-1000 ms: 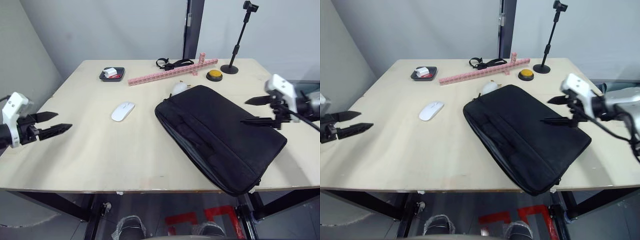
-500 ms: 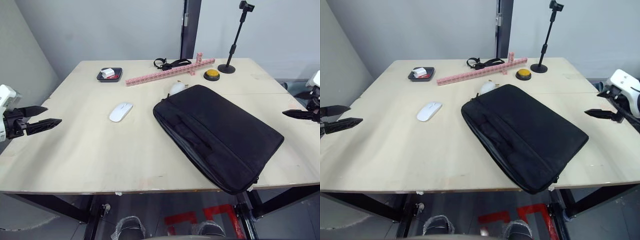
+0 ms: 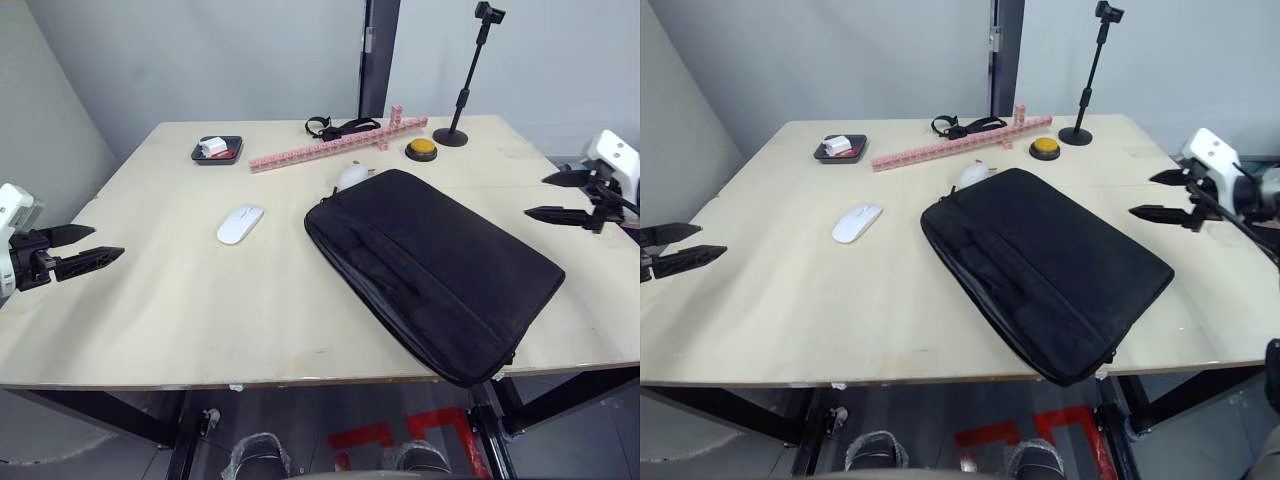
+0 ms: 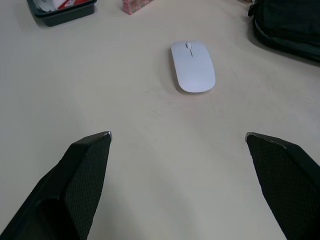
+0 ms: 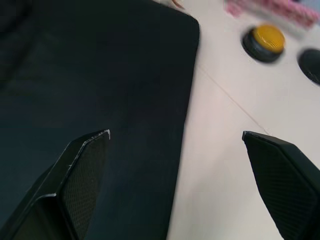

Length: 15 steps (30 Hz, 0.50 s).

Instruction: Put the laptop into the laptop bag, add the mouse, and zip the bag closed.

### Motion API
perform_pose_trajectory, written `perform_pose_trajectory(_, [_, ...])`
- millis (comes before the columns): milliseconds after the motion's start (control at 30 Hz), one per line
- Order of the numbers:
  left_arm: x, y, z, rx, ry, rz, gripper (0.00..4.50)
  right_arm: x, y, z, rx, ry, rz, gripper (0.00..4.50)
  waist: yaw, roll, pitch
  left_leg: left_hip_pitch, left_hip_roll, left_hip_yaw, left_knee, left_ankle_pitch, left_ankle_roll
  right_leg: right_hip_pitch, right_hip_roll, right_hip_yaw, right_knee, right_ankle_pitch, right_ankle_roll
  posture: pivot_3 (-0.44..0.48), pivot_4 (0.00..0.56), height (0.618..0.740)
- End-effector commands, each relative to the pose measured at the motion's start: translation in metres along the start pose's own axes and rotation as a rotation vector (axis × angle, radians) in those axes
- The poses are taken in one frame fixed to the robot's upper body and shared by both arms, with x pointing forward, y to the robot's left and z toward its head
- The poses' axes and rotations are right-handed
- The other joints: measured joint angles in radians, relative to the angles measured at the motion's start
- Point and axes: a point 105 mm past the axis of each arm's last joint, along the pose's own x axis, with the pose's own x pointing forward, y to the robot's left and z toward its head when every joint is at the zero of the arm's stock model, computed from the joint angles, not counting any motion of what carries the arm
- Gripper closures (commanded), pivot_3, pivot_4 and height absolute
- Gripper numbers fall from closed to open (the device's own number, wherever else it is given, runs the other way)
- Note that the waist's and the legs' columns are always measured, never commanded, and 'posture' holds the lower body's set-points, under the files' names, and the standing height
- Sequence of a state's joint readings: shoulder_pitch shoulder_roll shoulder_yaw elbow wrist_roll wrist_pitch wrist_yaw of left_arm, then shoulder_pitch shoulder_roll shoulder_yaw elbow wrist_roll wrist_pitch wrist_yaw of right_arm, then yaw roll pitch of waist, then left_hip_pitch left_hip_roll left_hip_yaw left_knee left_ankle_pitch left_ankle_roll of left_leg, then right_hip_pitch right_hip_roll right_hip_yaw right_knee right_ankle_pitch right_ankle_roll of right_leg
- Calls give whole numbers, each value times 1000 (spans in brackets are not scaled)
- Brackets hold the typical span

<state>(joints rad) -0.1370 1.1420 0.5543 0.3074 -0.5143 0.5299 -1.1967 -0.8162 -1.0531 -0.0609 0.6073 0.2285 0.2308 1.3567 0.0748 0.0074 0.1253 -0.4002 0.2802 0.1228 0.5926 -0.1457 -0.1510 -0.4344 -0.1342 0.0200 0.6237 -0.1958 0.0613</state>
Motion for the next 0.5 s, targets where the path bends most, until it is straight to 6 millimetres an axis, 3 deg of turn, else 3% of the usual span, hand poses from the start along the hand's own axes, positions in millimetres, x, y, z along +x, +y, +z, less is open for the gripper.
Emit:
perform_pose_trajectory(33, [-3,-5,6,16,-59,20,0,14,15,55,-107,-242,54,44,-4,0,0,0,0,1,0,0,0,0,0,0,0,0,0,0,150,740])
perform_pose_trajectory(100, [-3,-7,0,-5,-81,42,0,24,31,81,-60,-389,144,44,-7,-1,0,0,0,1,0,0,0,0,0,1,1,0,0,0,150,740])
perform_pose_trajectory(333, [-2,-22,-11,-70,-140,98,0,31,80,119,-16,-615,361,44,13,-4,-2,1,0,0,-1,0,0,0,1,0,-1,-1,-7,0,150,740])
perform_pose_trajectory(500, [0,-35,-17,-81,-146,122,0,34,95,128,-6,-667,404,44,20,-8,-5,2,0,0,-1,0,0,0,1,0,0,-1,-12,0,150,740])
